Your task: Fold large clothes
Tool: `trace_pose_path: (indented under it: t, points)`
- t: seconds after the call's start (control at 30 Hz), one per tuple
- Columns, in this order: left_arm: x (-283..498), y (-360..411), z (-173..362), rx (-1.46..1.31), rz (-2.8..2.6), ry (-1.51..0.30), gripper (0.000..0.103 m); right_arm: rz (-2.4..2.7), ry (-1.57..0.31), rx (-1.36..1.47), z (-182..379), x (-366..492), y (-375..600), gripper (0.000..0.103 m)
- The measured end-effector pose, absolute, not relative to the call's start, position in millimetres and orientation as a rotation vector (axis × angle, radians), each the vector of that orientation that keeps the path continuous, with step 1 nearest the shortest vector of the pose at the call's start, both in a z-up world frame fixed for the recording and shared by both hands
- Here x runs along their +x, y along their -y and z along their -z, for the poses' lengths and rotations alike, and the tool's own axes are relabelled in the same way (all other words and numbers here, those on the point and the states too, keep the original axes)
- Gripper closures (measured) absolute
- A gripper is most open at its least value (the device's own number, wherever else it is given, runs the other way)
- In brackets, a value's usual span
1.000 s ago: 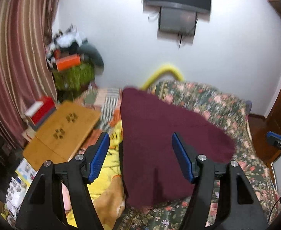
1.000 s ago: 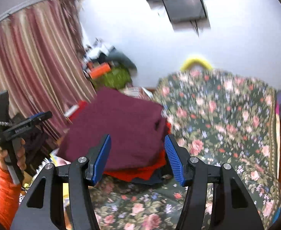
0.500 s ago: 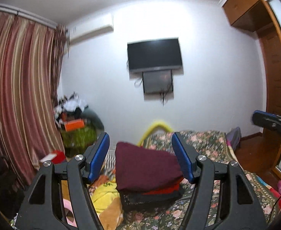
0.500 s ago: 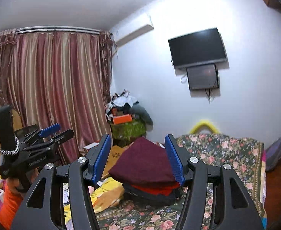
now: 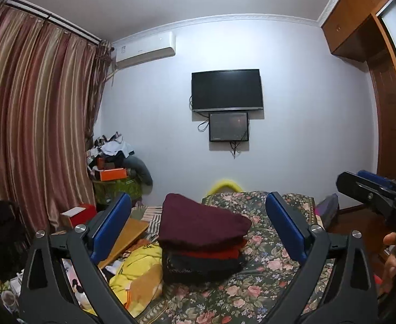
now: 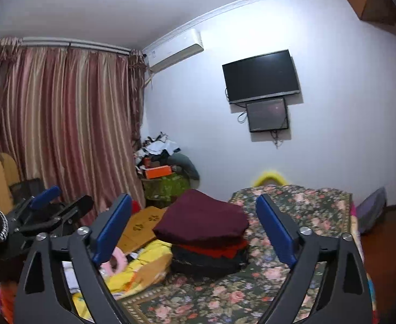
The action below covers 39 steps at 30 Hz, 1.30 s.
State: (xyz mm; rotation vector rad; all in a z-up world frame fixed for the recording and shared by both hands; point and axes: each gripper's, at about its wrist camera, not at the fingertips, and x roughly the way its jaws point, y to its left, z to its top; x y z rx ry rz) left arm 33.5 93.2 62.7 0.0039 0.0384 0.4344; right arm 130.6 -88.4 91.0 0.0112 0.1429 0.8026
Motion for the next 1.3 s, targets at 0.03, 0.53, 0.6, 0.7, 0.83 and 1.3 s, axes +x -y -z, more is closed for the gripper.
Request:
trace_pose_path:
  t: [0.03,0.53,0.6,0.7,0.83,1.3]
  points:
    - [32,-92,-61,0.000,-0.437,-0.041,0.003,-0.794,-0.135,0.004,-90,128,91,0.002]
    - [29,-93,-56,-0.011,-0.447,-0.052,0.002,-0.794,-0.151,-0.003,-81,123,98,0.002]
    - [29,-92,-55,-0.011,-0.449,-0.052,0.002,-0.791,-0.155,-0.004,-80,122,98,0.002]
    - [30,-94,-52,-0.013,-0.454,-0.056,0.002,-0.788,-0.158,-0.007,-81,122,98,0.002]
    - [30,-95,-47,-0.017,-0.460,-0.061,0.002,-0.785,-0.165,-0.010,-81,121,97,0.002]
    - [43,-100,-35,-0.025,-0.461,-0.103,0.002,-0.776,-0.208,-0.028,-77,124,94,0.002]
